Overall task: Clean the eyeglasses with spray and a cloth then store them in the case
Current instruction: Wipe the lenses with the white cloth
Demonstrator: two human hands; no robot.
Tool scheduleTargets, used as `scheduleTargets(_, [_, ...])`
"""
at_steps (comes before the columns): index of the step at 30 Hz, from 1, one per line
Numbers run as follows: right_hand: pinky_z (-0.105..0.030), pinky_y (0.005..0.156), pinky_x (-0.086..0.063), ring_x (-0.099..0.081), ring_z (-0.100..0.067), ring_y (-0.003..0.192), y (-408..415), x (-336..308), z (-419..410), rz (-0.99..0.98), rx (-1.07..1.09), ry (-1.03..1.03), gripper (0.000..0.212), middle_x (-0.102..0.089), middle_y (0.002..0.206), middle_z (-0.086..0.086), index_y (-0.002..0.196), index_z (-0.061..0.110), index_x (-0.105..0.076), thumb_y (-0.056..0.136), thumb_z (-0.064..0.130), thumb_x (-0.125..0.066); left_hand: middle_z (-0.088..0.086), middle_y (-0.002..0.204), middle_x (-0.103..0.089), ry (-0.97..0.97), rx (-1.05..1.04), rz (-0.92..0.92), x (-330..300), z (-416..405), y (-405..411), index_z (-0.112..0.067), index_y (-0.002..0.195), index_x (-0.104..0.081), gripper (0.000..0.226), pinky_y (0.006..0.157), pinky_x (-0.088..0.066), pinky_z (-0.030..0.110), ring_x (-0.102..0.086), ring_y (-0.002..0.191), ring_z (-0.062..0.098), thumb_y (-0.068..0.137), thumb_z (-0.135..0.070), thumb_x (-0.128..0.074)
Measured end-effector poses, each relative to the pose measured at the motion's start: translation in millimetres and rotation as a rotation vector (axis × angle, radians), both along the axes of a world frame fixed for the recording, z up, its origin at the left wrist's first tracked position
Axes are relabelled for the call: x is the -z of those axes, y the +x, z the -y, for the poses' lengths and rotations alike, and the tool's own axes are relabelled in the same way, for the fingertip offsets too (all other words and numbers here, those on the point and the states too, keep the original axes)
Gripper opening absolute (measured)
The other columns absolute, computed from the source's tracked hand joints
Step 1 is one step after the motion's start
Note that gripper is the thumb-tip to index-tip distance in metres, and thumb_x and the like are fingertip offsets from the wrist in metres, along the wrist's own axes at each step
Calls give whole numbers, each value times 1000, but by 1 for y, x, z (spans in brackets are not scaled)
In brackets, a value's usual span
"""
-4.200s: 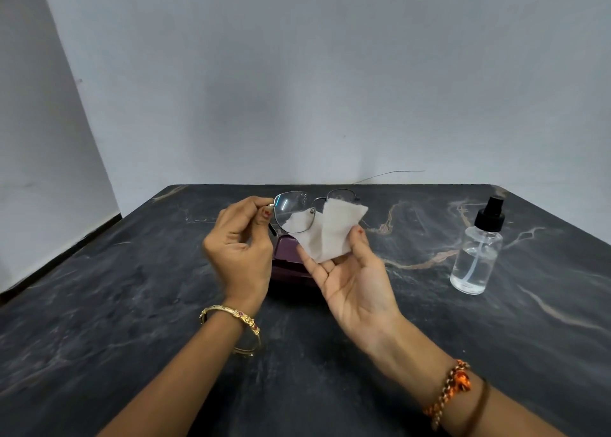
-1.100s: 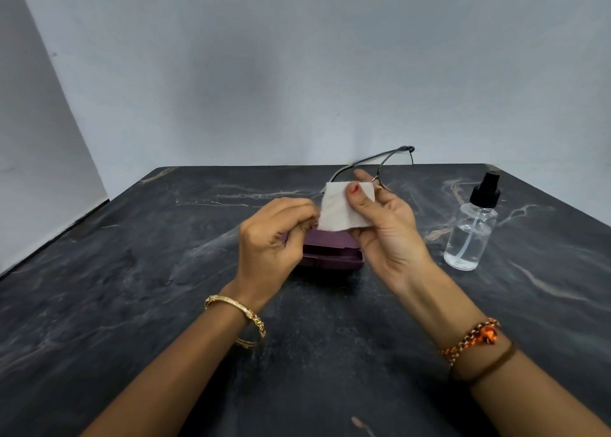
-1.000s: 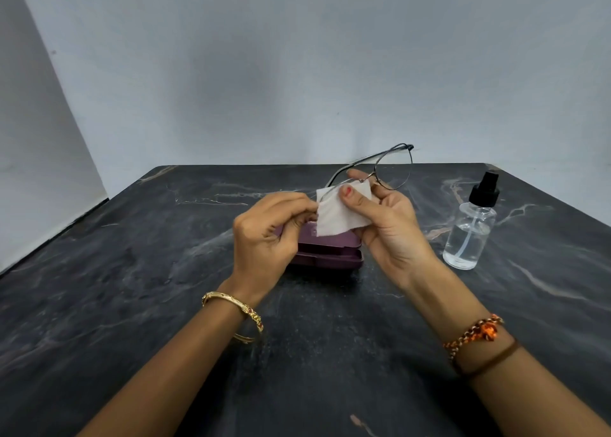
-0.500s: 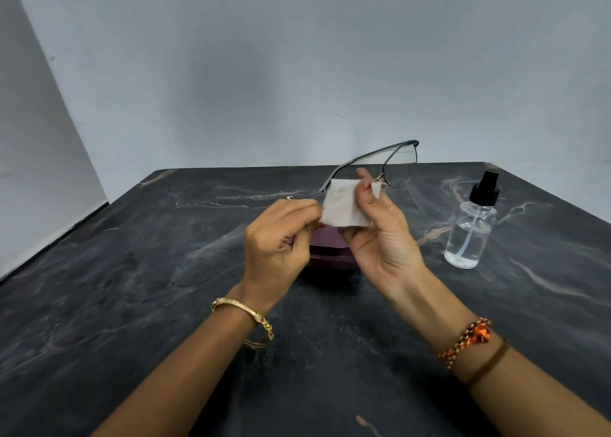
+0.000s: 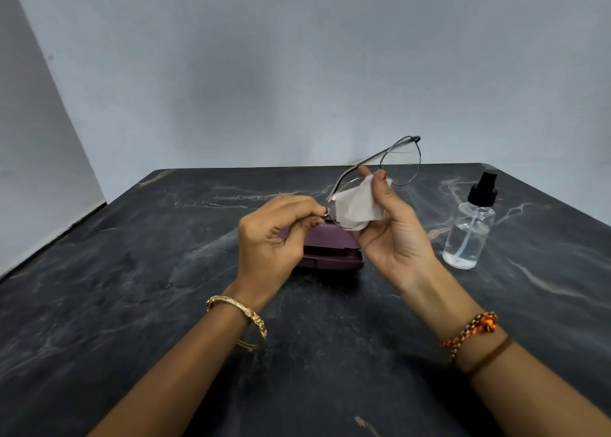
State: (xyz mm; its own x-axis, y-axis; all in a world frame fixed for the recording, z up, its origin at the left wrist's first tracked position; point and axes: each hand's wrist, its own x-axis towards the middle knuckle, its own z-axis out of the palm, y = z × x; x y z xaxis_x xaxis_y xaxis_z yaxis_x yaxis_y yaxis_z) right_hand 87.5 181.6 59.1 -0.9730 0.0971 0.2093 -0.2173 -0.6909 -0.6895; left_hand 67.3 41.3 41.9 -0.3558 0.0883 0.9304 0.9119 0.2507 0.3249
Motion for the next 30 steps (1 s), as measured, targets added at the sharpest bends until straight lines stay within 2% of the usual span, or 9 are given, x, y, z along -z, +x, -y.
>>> scheduleTargets(3, [-23, 55, -57, -69, -10, 62, 2, 0, 6, -15, 14, -57, 39, -70, 65, 2, 85, 12, -61, 52, 31, -66, 2, 82, -63, -42, 6, -11, 1, -2, 1, 4, 78, -69, 13, 73, -52, 18, -61, 76, 10, 69, 12, -63])
scheduleTargets(5, [-21, 55, -57, -69, -8, 62, 3, 0, 8, -34, 23, -22, 39, -71, 63, 4, 84, 13, -61, 50, 32, -66, 1, 81, -63, -58, -9, -23, 1, -1, 1, 4, 75, -69, 14, 72, -51, 18, -60, 76, 11, 69, 14, -63])
scheduleTargets(10, [-20, 60, -57, -66, -6, 65, 1, 5, 11, -49, 27, 93, 33, -69, 66, 5, 90, 15, -62, 57, 14, -66, 17, 79, -70, -90, -70, -36, 2, 0, 0, 8, 79, -69, 16, 71, -53, 21, -63, 77, 16, 68, 17, -60])
scheduleTargets(18, [-17, 61, -54, -68, -6, 67, 4, -6, -5, -153, 24, 356, 46, -72, 66, 5, 100, 12, -59, 56, 5, -68, 2, 82, -62, -46, -36, -29, -4, 3, -2, 4, 79, -69, 14, 73, -51, 15, -60, 76, 11, 69, 13, -63])
scheduleTargets(23, [-18, 58, -56, -65, -3, 64, 2, -6, -8, -92, 97, 231, 41, -70, 62, 9, 100, 11, -59, 59, 13, -66, 3, 82, -63, -1, -25, 18, -4, 4, -2, 3, 81, -68, 15, 72, -51, 12, -60, 76, 9, 71, 12, -63])
scheduleTargets(27, [-20, 49, -53, -66, -8, 67, 0, 1, 1, -1, 151, 146, 31, -69, 73, 4, 88, 15, -61, 60, 24, -66, 1, 80, -63, -84, -32, -16, 1, 2, -1, 3, 77, -69, 11, 73, -52, 18, -60, 76, 10, 70, 11, -64])
scheduleTargets(30, [-20, 50, -53, -66, -9, 66, 0, 5, 9, 9, 179, 103, 39, -69, 76, 2, 89, 15, -60, 55, 29, -69, 4, 77, -65, -127, -53, -36, 3, 0, 0, 4, 75, -68, 12, 71, -51, 17, -59, 76, 10, 69, 13, -63])
